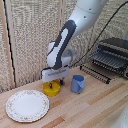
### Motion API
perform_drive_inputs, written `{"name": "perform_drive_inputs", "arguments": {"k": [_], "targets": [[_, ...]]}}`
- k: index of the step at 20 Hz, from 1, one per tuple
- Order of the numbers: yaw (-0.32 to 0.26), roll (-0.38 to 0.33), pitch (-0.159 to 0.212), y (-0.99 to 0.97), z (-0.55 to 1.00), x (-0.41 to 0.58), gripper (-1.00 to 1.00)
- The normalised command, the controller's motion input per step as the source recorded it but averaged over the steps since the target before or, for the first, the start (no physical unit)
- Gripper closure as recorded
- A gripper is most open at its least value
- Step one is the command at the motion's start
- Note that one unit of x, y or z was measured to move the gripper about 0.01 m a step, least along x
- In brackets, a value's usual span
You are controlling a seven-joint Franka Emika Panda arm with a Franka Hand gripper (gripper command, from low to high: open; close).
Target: Notice the yellow vessel located before you. Bring your fastener close to the yellow vessel and smoothly hold it. Transfer the yellow vessel above the white plating and let go of your hold on it, then set the vessel on the plating.
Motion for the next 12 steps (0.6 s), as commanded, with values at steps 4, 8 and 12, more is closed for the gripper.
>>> {"name": "perform_drive_inputs", "arguments": {"k": [4, 8, 12], "targets": [[0.032, 0.0, 0.013, -0.05, -0.17, 0.094, 1.0], [0.001, -0.003, 0.018, 0.01, -0.03, 0.006, 1.0], [0.0, -0.014, 0.007, 0.06, 0.0, 0.0, 1.0]]}}
